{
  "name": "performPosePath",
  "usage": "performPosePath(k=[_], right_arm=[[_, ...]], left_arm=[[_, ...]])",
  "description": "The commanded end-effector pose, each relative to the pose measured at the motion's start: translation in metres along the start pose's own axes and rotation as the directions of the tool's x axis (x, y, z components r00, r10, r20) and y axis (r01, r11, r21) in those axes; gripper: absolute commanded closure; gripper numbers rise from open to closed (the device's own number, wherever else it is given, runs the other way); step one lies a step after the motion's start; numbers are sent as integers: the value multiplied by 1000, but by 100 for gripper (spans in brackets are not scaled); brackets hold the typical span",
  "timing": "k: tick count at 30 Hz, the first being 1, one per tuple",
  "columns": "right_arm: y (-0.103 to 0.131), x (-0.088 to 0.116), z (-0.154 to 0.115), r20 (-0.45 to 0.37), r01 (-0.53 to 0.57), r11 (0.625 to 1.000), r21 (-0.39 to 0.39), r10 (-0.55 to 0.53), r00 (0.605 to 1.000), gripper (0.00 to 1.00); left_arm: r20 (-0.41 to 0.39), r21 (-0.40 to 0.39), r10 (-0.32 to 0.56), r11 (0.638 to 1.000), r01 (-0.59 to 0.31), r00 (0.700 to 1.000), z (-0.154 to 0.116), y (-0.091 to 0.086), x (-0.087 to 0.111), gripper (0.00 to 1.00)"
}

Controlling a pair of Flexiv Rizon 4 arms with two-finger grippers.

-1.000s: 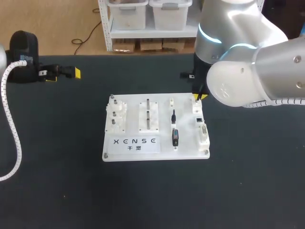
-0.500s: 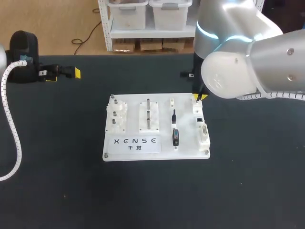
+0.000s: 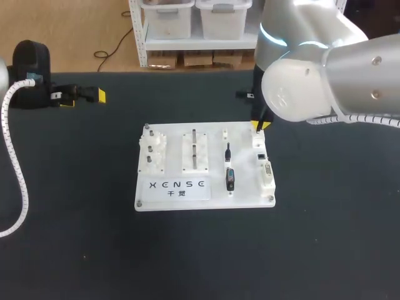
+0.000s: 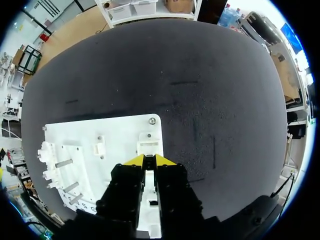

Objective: Insert the USB connector, Ethernet cable, and multi-pin plug into their matching sockets one by one.

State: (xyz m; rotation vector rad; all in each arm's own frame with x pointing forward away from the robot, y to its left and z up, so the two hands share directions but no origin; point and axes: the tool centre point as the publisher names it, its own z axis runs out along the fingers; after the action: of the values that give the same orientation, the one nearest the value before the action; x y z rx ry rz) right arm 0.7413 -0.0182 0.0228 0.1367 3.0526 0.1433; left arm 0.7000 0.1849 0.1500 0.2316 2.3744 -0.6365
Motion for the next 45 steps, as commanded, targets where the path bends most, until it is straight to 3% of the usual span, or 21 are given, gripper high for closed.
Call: performPosePath(k=[1, 12, 27, 42, 43, 45], right_arm=[[-2, -1, 7, 7, 10, 1000, 7, -10, 1000, 100], [-2, 2, 10, 5, 16, 1000, 1, -16, 1000, 100], [4, 2, 14, -17, 76, 994, 73, -75, 997, 100], [-1, 5, 22, -39, 57, 995, 82, -54, 998, 100], [-1, 5, 22, -38, 56, 995, 83, -53, 998, 94], [-1, 5, 20, -32, 54, 995, 78, -52, 998, 70]], left_arm=[[0, 0, 0, 1000, 0, 1000, 0, 0, 0, 0], [0, 0, 0, 1000, 0, 1000, 0, 0, 0, 0], [0, 0, 0, 1000, 0, 1000, 0, 0, 0, 0], [0, 0, 0, 1000, 0, 1000, 0, 0, 0, 0], [0, 0, 0, 1000, 0, 1000, 0, 0, 0, 0], [0, 0, 0, 1000, 0, 1000, 0, 0, 0, 0]])
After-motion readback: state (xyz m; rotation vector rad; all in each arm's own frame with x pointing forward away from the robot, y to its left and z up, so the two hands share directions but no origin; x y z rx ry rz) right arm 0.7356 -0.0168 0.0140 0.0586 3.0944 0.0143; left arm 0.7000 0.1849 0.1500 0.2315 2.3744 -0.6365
